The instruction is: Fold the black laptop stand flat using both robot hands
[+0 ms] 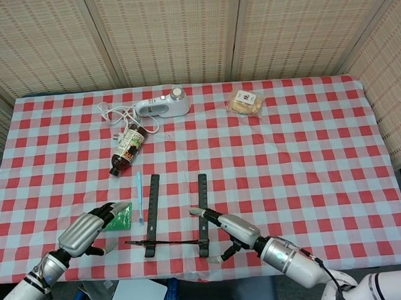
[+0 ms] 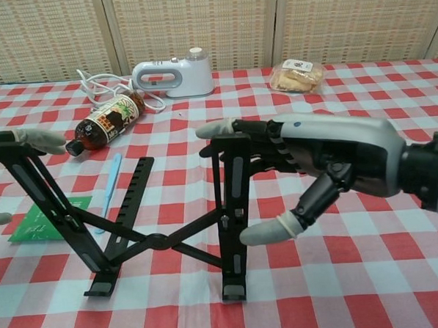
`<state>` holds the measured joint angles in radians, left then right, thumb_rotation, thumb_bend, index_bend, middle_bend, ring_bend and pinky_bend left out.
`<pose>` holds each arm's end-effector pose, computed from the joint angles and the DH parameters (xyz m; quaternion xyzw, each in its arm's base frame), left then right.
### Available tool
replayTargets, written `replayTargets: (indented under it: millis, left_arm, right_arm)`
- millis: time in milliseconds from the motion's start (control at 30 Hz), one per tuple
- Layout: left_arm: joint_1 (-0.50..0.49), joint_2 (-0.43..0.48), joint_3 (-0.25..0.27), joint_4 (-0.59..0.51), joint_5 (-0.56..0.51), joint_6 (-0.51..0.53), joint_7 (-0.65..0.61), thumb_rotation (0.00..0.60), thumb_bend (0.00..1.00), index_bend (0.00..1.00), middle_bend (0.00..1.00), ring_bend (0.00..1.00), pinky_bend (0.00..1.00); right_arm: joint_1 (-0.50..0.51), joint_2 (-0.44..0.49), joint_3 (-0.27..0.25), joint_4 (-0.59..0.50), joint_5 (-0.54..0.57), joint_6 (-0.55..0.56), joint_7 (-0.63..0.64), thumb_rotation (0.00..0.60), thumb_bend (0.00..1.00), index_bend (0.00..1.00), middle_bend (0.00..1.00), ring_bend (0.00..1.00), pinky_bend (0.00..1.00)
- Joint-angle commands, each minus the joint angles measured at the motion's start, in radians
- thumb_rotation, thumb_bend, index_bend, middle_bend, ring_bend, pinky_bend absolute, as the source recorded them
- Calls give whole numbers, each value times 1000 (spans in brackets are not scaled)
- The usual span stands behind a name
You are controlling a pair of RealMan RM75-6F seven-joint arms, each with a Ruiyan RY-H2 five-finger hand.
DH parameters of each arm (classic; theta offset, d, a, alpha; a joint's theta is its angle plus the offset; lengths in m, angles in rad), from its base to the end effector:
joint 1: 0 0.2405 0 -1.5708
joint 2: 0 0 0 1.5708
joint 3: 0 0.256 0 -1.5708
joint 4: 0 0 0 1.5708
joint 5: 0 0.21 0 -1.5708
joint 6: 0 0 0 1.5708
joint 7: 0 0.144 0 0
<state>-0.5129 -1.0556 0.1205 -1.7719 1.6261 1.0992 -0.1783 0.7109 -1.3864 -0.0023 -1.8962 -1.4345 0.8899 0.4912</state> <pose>-0.2216 0.2337 0.0908 -0.7610 -0.4356 -0.3645 0.3136 -0.0982 -0.2300 -0.0126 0.6456 -0.6349 0.4221 0.0441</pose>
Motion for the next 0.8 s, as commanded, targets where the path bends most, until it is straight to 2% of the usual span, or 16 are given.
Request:
replayTargets:
  millis: [33, 200, 467, 667, 800]
  left_arm:
    - [11, 16, -1, -6, 5, 14, 4, 600, 339, 42, 103, 100, 232]
    - [22, 31, -4, -4, 13, 28, 0, 600, 339, 44, 103, 100, 232]
    - [33, 49, -15, 6, 22, 48, -5, 600, 339, 48, 103, 100, 231]
    - [31, 63, -27, 14, 16, 41, 3, 600, 339, 50, 103, 100, 231]
    - [24, 69, -45, 29, 8, 37, 16, 600, 339, 52, 103, 100, 230]
  right_arm:
    - [22, -51, 39, 13, 59, -34, -60, 600, 147, 0, 70, 16, 91]
    - [35, -103, 78, 36, 128, -41, -131, 600, 147, 0, 70, 16, 91]
    - [25, -165, 133, 84, 236, 17, -246, 600, 147, 0, 70, 16, 91]
    - [7, -205, 190, 112, 311, 93, -310, 600, 159, 0, 63, 16, 90]
    - [-27, -240, 228, 138, 294, 213, -350, 600, 172, 0, 5, 3, 30]
